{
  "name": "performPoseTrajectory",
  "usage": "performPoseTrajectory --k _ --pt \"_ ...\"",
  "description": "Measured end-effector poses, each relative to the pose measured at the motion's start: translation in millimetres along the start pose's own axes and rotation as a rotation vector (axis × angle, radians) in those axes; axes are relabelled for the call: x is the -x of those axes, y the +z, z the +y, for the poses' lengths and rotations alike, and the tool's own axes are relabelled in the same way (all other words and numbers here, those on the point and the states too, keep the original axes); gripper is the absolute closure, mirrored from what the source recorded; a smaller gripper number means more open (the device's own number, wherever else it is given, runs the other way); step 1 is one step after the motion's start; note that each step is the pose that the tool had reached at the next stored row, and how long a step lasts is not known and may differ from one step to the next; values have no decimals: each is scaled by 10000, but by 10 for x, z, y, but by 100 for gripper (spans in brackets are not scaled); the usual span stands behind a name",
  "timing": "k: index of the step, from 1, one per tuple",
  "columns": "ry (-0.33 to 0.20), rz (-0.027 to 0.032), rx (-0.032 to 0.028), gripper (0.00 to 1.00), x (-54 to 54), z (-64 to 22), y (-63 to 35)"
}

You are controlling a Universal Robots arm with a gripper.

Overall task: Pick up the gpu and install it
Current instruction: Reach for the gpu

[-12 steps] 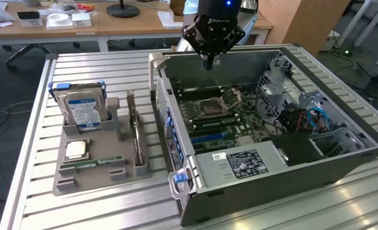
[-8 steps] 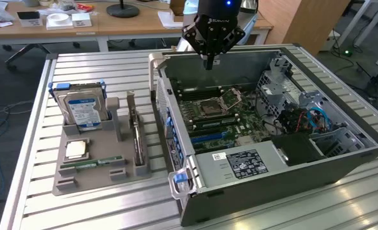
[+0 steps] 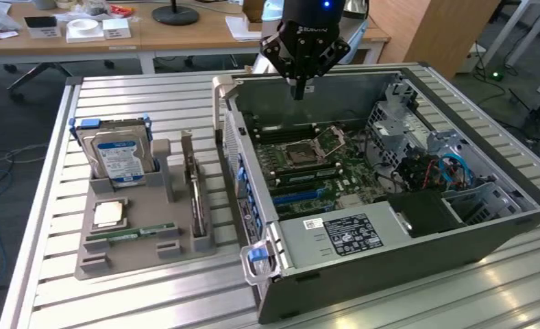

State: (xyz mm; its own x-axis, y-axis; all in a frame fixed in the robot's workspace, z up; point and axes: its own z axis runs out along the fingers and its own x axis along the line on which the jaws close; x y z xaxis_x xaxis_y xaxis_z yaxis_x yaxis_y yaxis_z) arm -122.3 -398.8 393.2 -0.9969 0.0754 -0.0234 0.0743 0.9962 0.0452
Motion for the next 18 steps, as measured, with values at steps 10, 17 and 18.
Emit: performPoseTrajectory --k 10,17,18 --pt "-1 1 -1 89 -102 -8 -3" --pt "-1 1 -1 89 -180 -14 -5" --pt "-1 2 -2 89 -193 -15 -5"
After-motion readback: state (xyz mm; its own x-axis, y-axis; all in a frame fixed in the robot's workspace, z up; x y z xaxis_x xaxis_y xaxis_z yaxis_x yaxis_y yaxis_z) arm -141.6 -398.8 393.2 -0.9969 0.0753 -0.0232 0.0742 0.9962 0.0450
